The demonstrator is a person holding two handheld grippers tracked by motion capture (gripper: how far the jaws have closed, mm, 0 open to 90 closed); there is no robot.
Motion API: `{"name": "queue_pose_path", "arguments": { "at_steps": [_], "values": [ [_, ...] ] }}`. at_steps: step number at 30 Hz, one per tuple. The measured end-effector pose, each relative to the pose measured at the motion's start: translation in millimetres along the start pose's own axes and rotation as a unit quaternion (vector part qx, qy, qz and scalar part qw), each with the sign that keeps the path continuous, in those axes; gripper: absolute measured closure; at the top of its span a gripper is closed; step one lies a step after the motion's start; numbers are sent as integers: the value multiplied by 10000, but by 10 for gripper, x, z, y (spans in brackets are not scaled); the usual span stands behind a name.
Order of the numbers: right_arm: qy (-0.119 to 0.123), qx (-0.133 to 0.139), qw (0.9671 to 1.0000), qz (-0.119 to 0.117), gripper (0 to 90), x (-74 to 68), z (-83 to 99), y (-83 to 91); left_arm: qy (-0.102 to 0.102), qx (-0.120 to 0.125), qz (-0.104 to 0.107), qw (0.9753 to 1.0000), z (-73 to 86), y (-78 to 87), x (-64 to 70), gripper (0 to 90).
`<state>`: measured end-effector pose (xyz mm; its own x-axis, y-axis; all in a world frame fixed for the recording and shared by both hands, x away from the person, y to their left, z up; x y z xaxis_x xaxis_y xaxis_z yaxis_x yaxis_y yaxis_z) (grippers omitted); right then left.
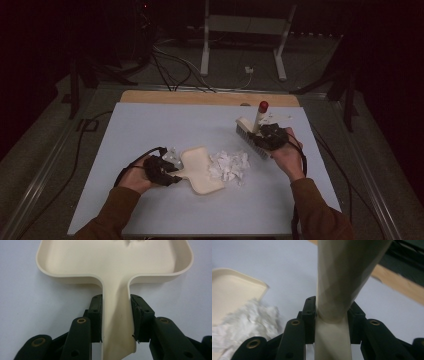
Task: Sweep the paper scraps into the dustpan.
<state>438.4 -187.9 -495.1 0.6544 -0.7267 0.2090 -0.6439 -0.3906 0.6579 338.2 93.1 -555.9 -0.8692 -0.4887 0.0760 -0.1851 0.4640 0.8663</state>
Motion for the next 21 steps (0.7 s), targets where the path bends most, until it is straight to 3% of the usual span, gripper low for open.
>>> {"name": "queue_pose_path", "arguments": {
  "at_steps": [5, 11, 15, 21],
  "values": [
    [-298, -374, 9980, 413, 672, -38, 165, 14, -1, 2, 6, 10000, -6, -11, 15, 663],
    [-362, -606, 9940, 830, 672, -39, 258, 19, -19, -8, -1, 10000, -11, -17, 22, 663],
    [-410, -704, 9936, 788, 672, -104, 317, -15, -19, -21, 7, 10000, -14, -22, 28, 663],
    [-655, -623, 9942, 580, 672, -239, 326, -18, -19, -18, 17, 10000, -19, -22, 34, 663]
  ]
}}
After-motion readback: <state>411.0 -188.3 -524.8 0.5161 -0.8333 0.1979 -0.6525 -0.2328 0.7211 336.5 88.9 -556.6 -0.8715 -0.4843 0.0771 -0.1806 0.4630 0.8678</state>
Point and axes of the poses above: each handheld gripper's, and its own axes: y roughly backward along the jaws, z roughly out of its underside, x roughly to its right, the point moved 9 cm from there along -y, roughly forward along the jaws, and after that the axes turned 8 degrees about y, right-handed, at the moved point
